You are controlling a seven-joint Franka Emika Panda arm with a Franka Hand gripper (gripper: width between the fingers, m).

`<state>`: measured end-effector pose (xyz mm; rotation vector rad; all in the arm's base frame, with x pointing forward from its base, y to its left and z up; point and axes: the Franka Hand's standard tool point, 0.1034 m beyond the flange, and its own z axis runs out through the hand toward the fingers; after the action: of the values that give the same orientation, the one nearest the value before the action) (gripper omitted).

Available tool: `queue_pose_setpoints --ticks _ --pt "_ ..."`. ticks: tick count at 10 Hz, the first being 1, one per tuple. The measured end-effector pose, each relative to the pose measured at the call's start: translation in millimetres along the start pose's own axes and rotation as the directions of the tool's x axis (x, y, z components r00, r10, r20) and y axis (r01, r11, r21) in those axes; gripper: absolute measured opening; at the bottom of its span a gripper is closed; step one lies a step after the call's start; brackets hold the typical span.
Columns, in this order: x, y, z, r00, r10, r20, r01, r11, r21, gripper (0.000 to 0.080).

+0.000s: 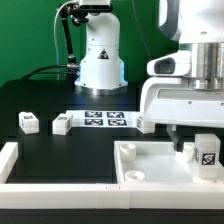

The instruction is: Assemble square table

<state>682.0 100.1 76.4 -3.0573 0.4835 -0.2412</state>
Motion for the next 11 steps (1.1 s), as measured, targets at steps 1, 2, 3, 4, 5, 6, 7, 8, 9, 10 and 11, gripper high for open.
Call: queue_pose_setpoints --ticks 1,2,3,4,5,6,7,8,9,10,11 --pt "0.2 -3.6 -2.0 0.997 -0.081 0.0 0.081 0.997 -0.016 0.0648" --pt "0.6 -2.6 -1.3 0.999 -0.05 -0.001 0.05 0.999 -0.015 0.0648" --pt "0.6 -2.2 -0.9 0.999 -0.049 -0.001 0.049 0.999 -0.016 0.0528" --pt "0.4 -2.4 -0.8 0.999 -0.043 -0.001 0.043 0.999 -0.015 0.0388" --pt "0.4 -2.2 -0.7 1.0 0.031 -0.001 -0.031 0.999 -0.015 0.0288" --pt "0.6 -1.2 -0.5 0.994 0.113 -0.002 -0.113 0.993 -0.016 0.0288" --pt "0.6 -0.2 -0.3 0.984 0.179 -0.003 -0.179 0.984 -0.017 0.0289" --pt "0.6 0.2 -0.2 0.975 0.22 -0.004 -0.22 0.975 -0.017 0.0289" --pt "-0.2 2.0 -0.3 0.911 0.412 -0.01 -0.412 0.911 -0.024 0.0289" --pt "-1.4 3.7 -0.1 0.804 0.594 -0.009 -0.594 0.804 -0.029 0.0289" --pt "-1.7 7.5 0.9 0.655 0.756 0.007 -0.756 0.655 -0.021 0.0289"
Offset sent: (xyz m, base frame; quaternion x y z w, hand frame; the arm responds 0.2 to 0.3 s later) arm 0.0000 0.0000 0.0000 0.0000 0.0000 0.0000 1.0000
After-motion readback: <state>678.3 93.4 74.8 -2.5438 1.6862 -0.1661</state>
